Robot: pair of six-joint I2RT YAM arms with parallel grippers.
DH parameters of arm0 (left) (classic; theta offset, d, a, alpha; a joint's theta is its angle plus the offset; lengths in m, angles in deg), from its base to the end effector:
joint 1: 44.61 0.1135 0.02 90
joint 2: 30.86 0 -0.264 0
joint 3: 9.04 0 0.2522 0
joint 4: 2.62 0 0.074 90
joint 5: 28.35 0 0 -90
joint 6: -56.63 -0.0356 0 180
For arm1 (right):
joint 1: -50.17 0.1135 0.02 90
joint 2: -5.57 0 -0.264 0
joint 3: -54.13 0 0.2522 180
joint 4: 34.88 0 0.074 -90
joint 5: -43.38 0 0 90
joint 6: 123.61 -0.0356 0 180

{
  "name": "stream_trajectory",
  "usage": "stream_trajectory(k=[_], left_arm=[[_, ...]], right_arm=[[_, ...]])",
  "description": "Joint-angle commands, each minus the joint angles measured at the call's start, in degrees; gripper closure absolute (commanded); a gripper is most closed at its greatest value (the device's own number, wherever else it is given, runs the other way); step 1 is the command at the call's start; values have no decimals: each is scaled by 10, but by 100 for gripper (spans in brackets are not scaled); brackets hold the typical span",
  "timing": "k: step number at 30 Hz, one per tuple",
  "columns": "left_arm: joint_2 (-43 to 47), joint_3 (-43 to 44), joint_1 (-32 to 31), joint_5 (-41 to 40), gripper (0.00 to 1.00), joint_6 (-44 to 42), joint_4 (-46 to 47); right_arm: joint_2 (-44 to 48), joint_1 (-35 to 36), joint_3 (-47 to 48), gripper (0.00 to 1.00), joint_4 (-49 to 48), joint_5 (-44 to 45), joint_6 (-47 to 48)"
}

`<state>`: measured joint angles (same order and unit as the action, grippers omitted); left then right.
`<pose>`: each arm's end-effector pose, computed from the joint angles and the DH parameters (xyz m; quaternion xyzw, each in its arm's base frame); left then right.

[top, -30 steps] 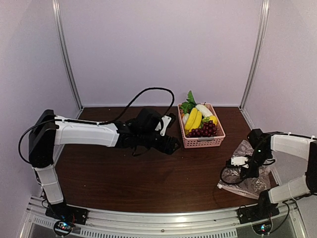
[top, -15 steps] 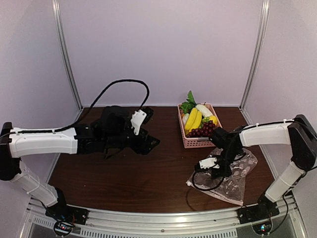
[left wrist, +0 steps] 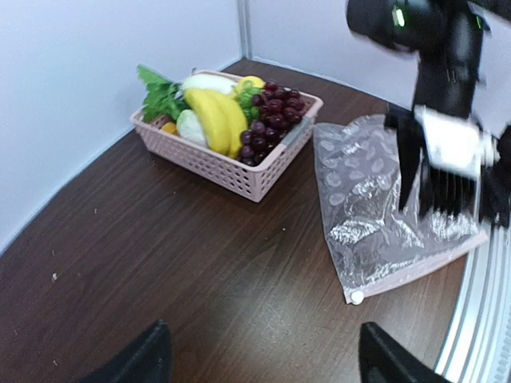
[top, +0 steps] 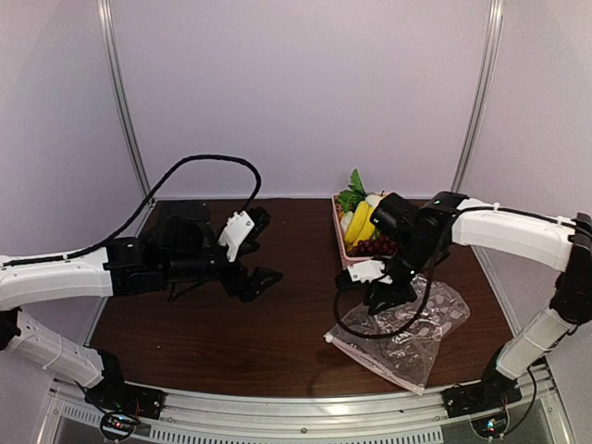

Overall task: Place the food in the zip-top bag and seal the zipper
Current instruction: Adjust the zipper food storage bag at the corner of the board, then pick up the zipper food storage bag at the corner of the board.

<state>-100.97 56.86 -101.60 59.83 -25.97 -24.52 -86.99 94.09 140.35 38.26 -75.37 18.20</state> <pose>0.1535 -0.2343 0.2950 0.3482 0.7738 -0.2705 0.4549 0.2054 0.2216 0.2459 -0.7306 0.6303 0.2405 0.1056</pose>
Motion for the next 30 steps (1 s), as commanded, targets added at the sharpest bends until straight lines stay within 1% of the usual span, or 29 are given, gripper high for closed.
stream_trajectory(k=[1,4,6,8,9,10,11,12,13,15,16,18,20,22,25,26,28,30], left_arm=[[-29,8,-20,83,3,-97,19],[-84,44,-40,95,3,-138,21],[-119,64,-64,79,4,-170,26],[-157,85,-92,58,8,-210,29],[-176,95,-105,50,13,-231,31],[-196,107,-119,35,15,-244,34],[-214,118,-137,2,13,-251,42],[-233,128,-148,-17,12,-262,47],[-246,133,-161,-19,12,-282,54],[-270,139,-185,-19,14,-322,77],[-282,147,-195,-19,16,-338,79],[-315,177,-208,-16,23,-359,65],[-359,215,-216,-41,26,-363,48],[-386,240,-226,-64,31,-390,37],[-409,235,-243,-86,36,-437,64],[-418,239,-248,-88,39,-447,65],[-440,255,-258,-93,49,-463,55],[-458,270,-265,-98,53,-477,42]], right_arm=[[139,-53,-44,68,37,-4,-29],[222,-105,-110,57,-5,6,-51],[277,-139,-157,52,-50,30,-84],[332,-179,-198,46,-94,54,-114],[359,-200,-217,41,-115,64,-127],[386,-228,-238,36,-135,69,-143],[414,-246,-257,25,-153,73,-163],[441,-262,-277,7,-179,82,-176],[471,-274,-300,1,-210,98,-210],[521,-286,-347,0,-268,142,-247],[540,-289,-358,0,-291,160,-249],[556,-298,-361,0,-300,194,-248],[555,-307,-366,0,-304,194,-241],[549,-309,-359,1,-289,169,-237],[546,-309,-364,0,-293,173,-236],[545,-309,-366,0,-295,179,-235],[546,-310,-370,0,-300,185,-233],[546,-310,-371,0,-301,184,-233]])
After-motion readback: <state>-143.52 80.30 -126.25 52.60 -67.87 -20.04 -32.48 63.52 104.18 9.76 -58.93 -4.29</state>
